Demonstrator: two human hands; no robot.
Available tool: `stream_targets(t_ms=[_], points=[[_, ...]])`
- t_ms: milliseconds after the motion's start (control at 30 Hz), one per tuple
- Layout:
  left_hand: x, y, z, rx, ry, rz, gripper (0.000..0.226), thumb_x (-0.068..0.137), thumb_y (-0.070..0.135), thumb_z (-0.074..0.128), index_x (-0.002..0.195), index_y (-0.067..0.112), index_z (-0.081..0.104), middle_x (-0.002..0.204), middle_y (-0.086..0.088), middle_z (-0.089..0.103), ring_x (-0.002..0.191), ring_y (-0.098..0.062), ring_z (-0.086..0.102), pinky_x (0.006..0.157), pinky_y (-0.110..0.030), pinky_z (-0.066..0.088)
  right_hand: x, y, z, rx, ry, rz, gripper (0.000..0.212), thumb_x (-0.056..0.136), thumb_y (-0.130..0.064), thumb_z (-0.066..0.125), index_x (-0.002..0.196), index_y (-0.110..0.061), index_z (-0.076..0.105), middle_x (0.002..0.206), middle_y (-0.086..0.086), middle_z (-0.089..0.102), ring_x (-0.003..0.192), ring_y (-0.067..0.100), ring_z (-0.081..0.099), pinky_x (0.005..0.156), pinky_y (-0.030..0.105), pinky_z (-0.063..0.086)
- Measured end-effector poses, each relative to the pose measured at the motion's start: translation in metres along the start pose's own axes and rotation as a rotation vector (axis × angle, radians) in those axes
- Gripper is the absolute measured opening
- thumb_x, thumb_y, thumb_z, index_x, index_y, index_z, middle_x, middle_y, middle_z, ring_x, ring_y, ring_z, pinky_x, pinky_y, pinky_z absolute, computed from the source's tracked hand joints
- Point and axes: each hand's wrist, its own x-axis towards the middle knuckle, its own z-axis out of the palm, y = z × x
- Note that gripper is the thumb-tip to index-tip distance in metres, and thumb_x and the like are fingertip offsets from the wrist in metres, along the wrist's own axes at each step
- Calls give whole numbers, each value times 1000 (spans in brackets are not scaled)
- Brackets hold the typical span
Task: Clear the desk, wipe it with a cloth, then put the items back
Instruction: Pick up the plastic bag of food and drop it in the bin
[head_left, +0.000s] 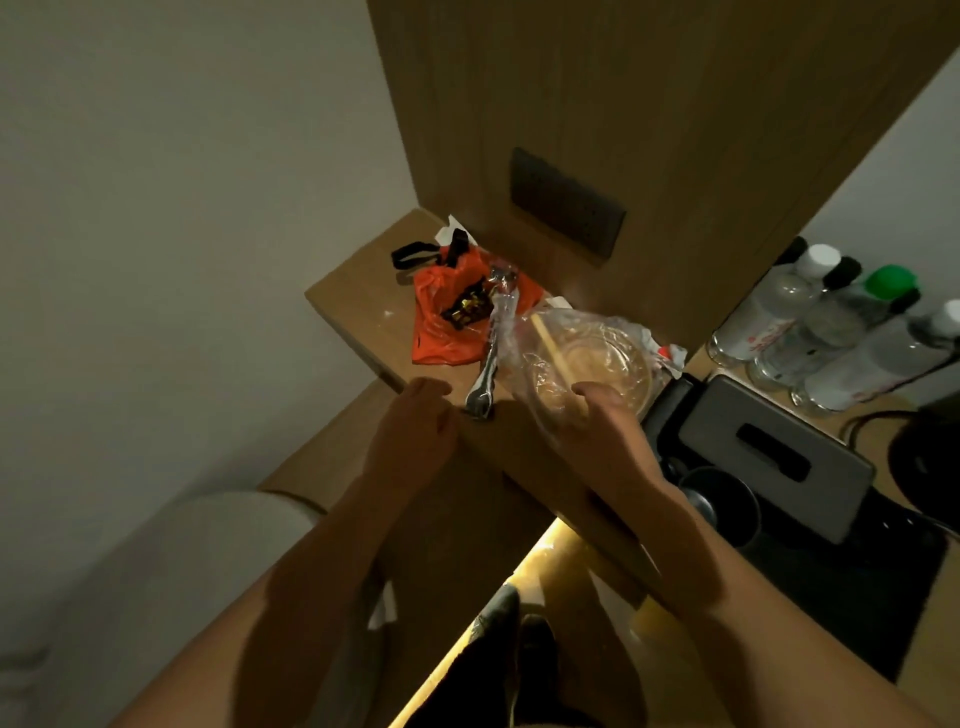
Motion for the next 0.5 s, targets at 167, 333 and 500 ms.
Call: stream_targets(t_ms=[167,333,500], points=[[42,2,16,-157,-214,-224,30,100,23,53,125,10,64,125,-12,64,115,-30,60,98,-45,50,25,5,-3,-12,30,151,60,88,-18,66,144,-13,43,146,7,42,132,24,42,109,32,32],[75,5,47,-181,-327,-357,22,96,23,52,106,8,65,108,-11,66,101,-30,63,84,-40,51,32,23,6,7,120,332,60,90,-23,68,143,-13,43,147,12,41,135,34,40,113,46,35],[87,3,67,-208,-328,-431,18,95,26,54,107,13,59,98,-1,59,97,-27,61,73,-31,40,33,38,14,54,171,449,67,89,-22,67,148,-13,35,154,9,30,141,32,31,117,44,30]])
